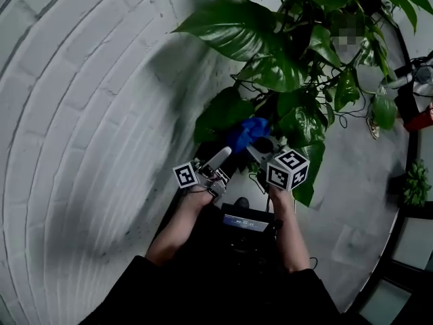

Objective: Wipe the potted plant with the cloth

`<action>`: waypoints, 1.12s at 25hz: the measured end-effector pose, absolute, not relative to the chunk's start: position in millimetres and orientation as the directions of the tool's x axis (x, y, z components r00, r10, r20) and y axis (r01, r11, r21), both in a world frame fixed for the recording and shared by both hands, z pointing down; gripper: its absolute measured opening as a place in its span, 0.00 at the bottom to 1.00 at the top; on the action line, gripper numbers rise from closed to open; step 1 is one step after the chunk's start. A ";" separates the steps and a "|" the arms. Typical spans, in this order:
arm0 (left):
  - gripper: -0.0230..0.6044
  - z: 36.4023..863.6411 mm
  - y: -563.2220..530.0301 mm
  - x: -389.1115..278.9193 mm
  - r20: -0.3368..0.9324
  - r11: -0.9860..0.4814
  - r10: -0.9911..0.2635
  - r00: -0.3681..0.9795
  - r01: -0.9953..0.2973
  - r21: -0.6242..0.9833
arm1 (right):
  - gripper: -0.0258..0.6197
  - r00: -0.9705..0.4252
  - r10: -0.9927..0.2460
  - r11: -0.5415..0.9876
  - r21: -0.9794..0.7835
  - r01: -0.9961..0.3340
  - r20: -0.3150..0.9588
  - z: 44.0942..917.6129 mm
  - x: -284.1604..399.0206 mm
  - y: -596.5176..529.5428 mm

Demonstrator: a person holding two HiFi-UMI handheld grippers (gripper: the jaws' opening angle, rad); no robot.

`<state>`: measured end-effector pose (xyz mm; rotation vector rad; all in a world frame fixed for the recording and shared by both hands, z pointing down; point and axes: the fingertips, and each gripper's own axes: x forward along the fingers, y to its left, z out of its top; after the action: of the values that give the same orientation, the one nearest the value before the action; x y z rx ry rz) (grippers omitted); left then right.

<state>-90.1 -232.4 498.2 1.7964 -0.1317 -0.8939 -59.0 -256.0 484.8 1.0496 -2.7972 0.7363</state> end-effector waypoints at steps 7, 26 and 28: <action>0.56 494.8 -235.1 -93.9 -0.528 -0.407 -0.505 0.683 0.352 0.843 | 0.21 -0.771 -0.573 0.658 -0.405 -0.635 0.279 509.5 -60.9 -228.7; 0.56 501.3 -232.4 -97.7 -0.508 -0.406 -0.524 0.684 0.324 0.854 | 0.21 -0.760 -0.502 0.623 -0.436 -0.649 0.414 576.7 -25.5 -138.7; 0.56 506.3 -232.6 -102.0 -0.494 -0.412 -0.526 0.692 0.301 0.860 | 0.21 -0.753 -0.522 0.622 -0.426 -0.657 0.400 565.9 -14.7 -136.1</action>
<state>-102.0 -232.6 506.3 1.7774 -0.1796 -0.9161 -14.7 -136.1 565.9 0.9654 -2.6094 0.8264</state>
